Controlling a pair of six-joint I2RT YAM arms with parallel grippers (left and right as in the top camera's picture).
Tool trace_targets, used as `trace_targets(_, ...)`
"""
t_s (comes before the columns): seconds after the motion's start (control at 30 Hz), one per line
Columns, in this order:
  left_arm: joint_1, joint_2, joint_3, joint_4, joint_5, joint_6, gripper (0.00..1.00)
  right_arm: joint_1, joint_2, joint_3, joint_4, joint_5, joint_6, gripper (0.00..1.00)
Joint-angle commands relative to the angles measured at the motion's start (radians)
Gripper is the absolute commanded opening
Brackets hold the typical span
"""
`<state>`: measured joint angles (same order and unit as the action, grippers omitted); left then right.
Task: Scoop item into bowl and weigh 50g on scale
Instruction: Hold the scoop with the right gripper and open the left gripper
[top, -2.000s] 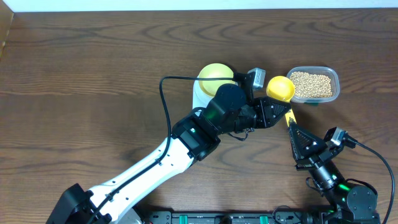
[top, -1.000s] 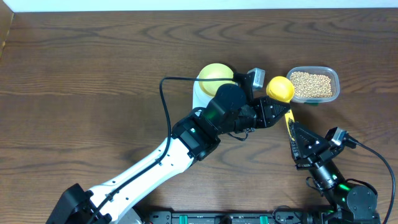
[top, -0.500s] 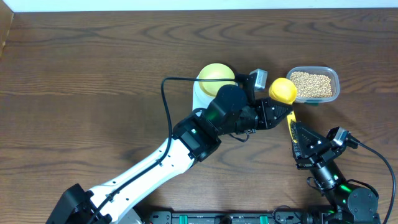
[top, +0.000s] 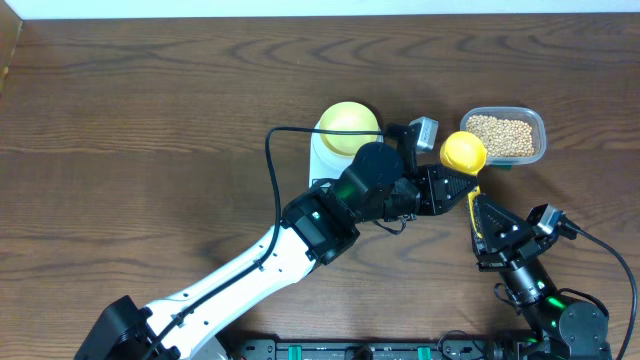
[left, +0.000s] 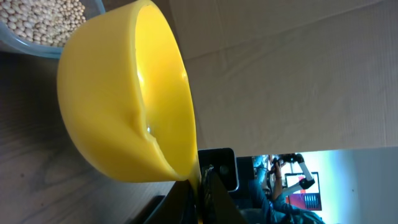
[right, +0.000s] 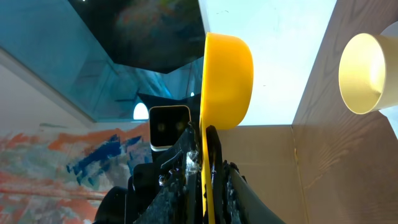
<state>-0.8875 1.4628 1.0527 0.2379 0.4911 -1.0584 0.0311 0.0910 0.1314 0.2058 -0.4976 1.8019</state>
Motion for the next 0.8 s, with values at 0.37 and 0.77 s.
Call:
trace_targets(0.37, 0.000, 0.002, -0.005, 0.016, -0.040, -0.002, 0.07, 0.006, -0.001, 0.016, 0.004, 0.009, 0.046, 0.16)
trace_targets(0.77, 0.000, 0.002, -0.005, 0.026, -0.062, -0.002, 0.07, 0.006, -0.001, 0.016, 0.004, -0.002, 0.046, 0.16)
